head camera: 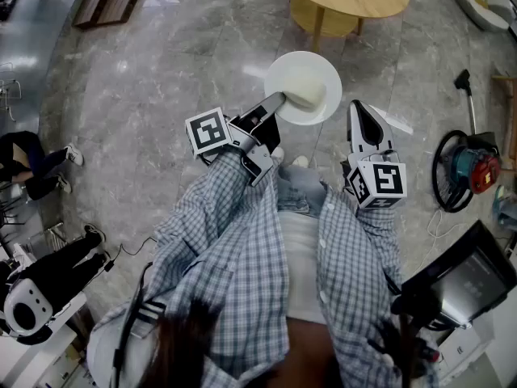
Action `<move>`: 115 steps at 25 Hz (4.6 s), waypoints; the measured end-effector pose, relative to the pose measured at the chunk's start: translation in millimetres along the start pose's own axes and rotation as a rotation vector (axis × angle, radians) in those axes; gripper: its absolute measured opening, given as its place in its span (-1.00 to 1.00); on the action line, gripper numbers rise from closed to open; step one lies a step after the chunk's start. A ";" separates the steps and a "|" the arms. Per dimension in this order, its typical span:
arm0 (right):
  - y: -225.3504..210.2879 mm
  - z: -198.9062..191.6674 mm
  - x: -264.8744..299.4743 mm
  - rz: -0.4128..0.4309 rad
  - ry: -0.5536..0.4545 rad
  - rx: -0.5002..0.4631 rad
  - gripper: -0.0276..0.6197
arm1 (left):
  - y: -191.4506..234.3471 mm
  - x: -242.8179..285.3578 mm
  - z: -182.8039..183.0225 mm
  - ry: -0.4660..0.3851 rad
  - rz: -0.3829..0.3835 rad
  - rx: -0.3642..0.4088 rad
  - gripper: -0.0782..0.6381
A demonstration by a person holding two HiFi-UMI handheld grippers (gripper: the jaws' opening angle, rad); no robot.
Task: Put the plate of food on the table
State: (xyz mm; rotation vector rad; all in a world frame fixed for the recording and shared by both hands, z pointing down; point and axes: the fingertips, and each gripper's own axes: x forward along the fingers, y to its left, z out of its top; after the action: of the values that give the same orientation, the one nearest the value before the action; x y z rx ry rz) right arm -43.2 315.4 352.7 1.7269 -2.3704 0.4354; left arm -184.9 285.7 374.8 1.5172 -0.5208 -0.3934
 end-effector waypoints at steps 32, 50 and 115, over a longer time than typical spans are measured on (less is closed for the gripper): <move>17.4 -11.6 12.9 0.213 0.030 0.785 -0.63 | -6.7 4.7 -1.7 0.040 -0.027 0.022 -0.69; 19.8 -16.4 9.3 0.218 -0.018 0.922 -0.73 | -0.4 5.2 -5.6 0.102 -0.043 0.011 -0.69; -155.9 34.0 128.2 0.276 0.021 0.870 -0.73 | -4.0 201.3 58.4 0.003 -0.019 0.019 -0.69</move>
State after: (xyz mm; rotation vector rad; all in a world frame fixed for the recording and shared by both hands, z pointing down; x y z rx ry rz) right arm 66.0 144.5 380.8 1.5994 -2.5911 1.7165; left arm -49.5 126.0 385.3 1.5418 -0.5090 -0.4020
